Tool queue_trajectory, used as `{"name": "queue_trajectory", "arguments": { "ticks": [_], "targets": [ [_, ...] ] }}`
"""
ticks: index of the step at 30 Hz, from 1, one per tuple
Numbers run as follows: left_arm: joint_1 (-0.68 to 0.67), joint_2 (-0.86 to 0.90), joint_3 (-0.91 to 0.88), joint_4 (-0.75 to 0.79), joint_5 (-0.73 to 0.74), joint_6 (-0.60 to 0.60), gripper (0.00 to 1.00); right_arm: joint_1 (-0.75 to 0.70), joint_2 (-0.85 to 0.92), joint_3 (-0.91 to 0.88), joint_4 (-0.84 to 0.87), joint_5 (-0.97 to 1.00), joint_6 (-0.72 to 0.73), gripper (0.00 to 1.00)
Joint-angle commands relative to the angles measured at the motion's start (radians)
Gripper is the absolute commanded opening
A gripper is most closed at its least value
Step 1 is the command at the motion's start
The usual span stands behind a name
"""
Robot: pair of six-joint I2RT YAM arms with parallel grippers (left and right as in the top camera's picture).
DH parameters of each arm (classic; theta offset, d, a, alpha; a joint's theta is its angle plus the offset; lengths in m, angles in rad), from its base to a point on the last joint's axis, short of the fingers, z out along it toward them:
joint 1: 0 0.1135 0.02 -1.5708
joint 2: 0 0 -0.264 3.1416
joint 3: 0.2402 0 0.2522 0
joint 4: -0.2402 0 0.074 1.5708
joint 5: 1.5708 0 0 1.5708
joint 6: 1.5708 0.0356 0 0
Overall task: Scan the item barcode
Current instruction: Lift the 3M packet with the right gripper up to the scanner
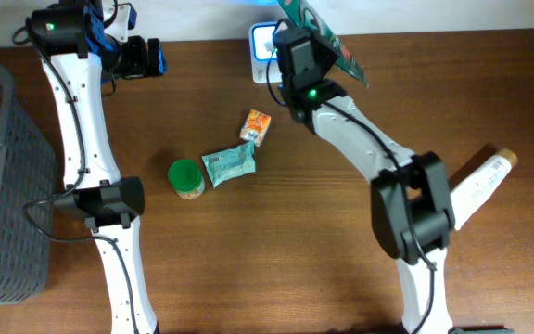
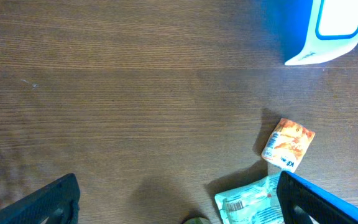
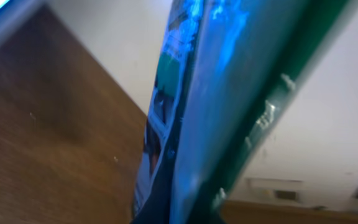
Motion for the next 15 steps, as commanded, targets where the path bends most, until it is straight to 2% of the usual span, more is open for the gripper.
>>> {"name": "queue_trajectory", "arguments": {
  "ticks": [1, 6, 9, 15],
  "targets": [
    [0.001, 0.006, 0.016, -0.002, -0.003, 0.005, 0.99, 0.024, 0.088, 0.016, 0.053, 0.161, -0.178, 0.04],
    [0.001, 0.006, 0.016, -0.002, -0.003, 0.005, 0.99, 0.048, 0.149, 0.016, 0.061, 0.180, -0.187, 0.04],
    [0.001, 0.006, 0.016, -0.002, -0.003, 0.005, 0.99, 0.051, 0.166, 0.016, 0.127, 0.234, -0.188, 0.04],
    [0.001, 0.006, 0.016, -0.002, -0.003, 0.005, 0.99, 0.051, 0.167, 0.016, 0.254, 0.338, -0.306, 0.04]
  ]
}}
